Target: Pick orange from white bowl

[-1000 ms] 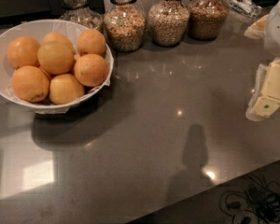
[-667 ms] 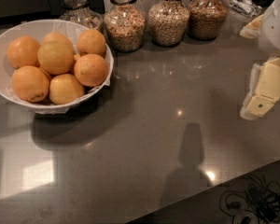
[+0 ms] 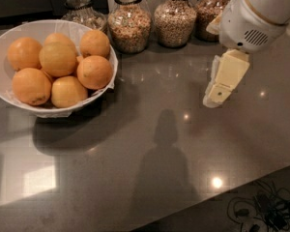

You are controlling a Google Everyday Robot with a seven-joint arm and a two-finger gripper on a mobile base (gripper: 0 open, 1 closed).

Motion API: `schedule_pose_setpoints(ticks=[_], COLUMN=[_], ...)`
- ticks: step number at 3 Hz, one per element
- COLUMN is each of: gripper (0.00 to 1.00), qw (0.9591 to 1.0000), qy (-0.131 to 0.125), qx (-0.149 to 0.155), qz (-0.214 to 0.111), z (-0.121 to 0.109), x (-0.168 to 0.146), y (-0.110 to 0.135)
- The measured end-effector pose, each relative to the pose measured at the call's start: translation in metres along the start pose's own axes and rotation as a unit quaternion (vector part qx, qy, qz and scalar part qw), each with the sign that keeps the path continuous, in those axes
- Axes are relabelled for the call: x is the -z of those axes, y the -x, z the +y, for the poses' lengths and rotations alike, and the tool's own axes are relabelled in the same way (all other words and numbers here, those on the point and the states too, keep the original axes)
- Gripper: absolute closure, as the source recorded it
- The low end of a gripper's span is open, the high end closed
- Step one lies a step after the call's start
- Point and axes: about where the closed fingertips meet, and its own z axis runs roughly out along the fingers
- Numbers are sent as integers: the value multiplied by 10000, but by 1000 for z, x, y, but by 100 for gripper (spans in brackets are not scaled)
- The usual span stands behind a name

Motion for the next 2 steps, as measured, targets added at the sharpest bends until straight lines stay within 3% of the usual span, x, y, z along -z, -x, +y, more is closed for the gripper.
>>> schedule_pose_setpoints(ticks=[1,2], gripper=[0,0], qw=[9987,9951], qy=[26,99], qx=[315,668], qz=[-395,-719], z=[-6,2], x=[-6,-8], y=[46,82])
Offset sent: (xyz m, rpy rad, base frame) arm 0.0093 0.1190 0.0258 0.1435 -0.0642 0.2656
